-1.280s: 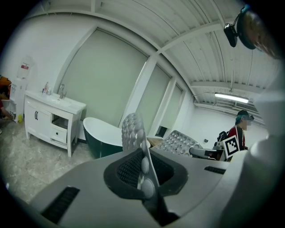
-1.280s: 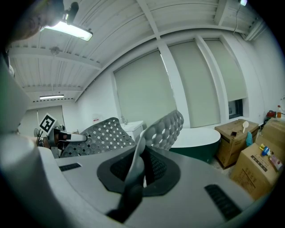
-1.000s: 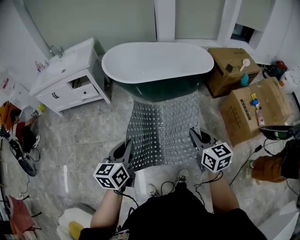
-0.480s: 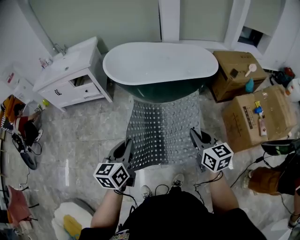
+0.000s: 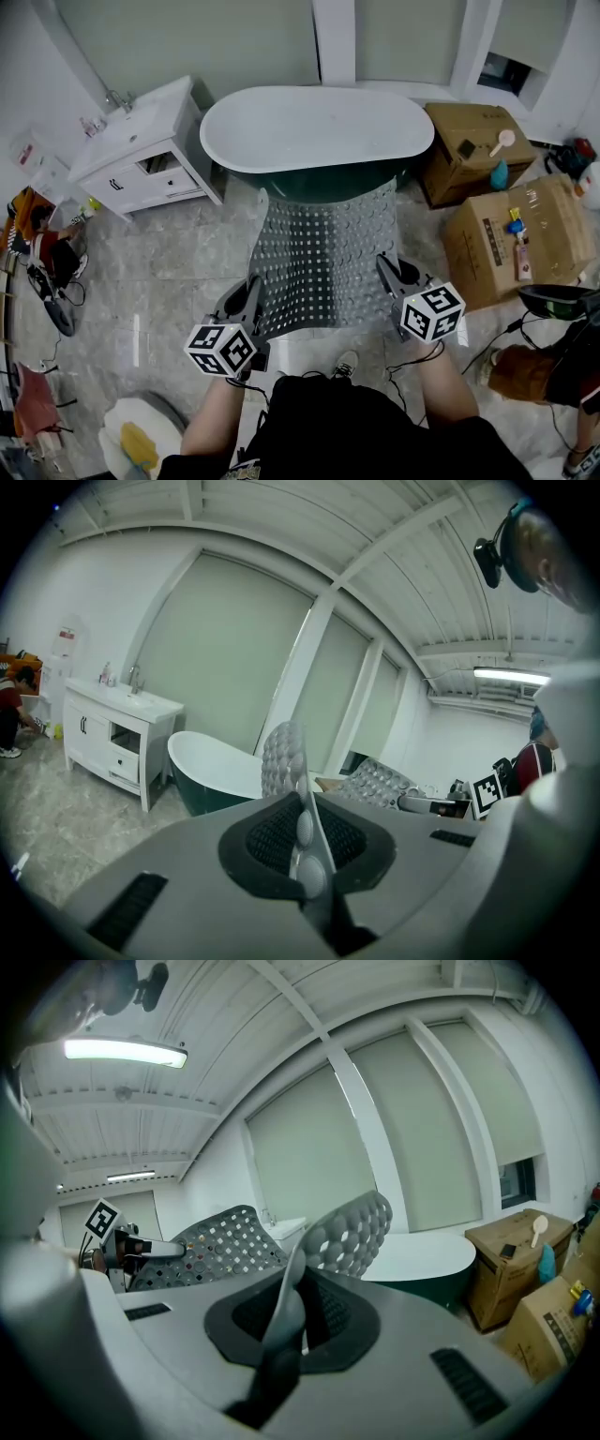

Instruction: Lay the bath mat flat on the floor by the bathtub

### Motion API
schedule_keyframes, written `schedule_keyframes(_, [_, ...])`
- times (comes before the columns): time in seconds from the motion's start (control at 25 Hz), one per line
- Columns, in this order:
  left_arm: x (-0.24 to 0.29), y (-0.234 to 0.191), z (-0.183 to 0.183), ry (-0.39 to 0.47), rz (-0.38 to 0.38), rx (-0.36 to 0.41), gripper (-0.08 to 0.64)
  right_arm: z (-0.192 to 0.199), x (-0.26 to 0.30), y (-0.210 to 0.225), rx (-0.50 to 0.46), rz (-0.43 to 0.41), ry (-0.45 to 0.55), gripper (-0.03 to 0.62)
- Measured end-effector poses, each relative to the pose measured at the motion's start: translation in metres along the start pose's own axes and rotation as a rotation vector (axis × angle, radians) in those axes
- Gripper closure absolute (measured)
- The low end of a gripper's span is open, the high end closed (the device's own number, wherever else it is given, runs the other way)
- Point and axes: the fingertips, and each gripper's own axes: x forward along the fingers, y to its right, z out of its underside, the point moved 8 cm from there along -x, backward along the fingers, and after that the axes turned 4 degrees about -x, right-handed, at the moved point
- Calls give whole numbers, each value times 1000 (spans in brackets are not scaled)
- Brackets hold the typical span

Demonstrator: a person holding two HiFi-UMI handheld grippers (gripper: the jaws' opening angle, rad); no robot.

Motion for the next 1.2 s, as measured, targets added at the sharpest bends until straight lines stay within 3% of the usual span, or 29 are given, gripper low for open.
schedule_keyframes(0.64, [49, 27, 3, -25, 37, -1, 529, -3, -13, 51, 32, 53, -1, 565])
schedule_keyframes(1.2, [84, -10, -10, -14, 66, -18, 529, -8, 28, 65, 37, 93, -19, 565])
